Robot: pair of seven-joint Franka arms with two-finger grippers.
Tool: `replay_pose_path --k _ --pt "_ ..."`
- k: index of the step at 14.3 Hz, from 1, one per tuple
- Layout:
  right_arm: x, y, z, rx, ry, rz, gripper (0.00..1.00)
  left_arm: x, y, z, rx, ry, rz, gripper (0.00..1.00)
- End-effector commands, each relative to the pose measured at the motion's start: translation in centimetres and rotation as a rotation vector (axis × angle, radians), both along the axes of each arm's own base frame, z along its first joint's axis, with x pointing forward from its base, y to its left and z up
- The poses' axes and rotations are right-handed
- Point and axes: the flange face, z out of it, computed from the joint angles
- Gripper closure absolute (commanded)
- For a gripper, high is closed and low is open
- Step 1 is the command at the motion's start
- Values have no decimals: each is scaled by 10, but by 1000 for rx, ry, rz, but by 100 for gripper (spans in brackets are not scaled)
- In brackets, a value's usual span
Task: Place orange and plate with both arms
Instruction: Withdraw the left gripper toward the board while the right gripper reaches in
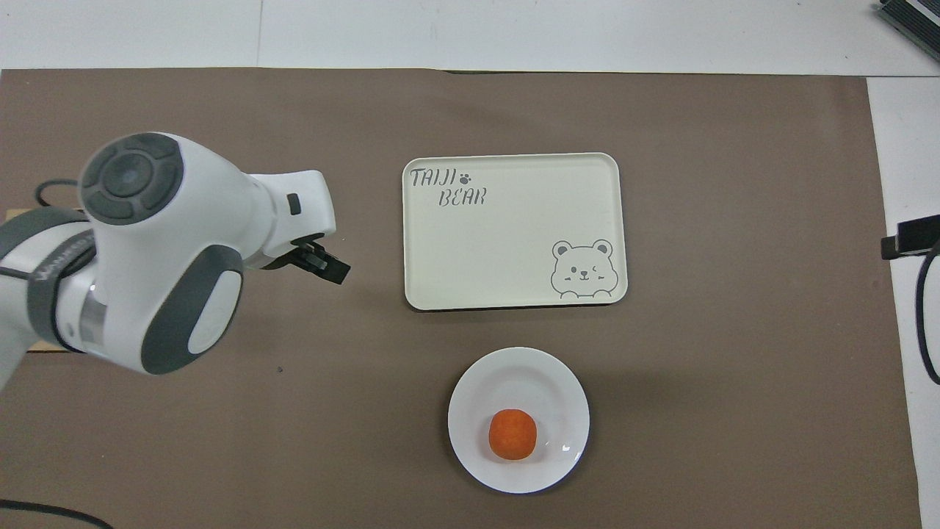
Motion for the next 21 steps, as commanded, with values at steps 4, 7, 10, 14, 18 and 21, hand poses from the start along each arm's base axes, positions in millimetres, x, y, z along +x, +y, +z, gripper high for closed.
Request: replay_pose_path --k 4,7,10,14,18,21 --pt "-8 1 2 -3 4 -14 0 24 90 28 17 -12 157 0" --pt "-8 1 2 -3 7 -16 0 34 131 38 15 -24 231 0" --pt "-10 5 0 -1 29 0 0 38 165 37 18 -22 286 0" --pt "-18 7 -2 6 46 65 0 40 204 37 20 -15 355 0" --pt "-11 26 -47 189 71 70 0 40 195 37 20 -15 341 0" --pt "-10 45 -88 375 106 58 0 32 193 33 34 46 336 0"
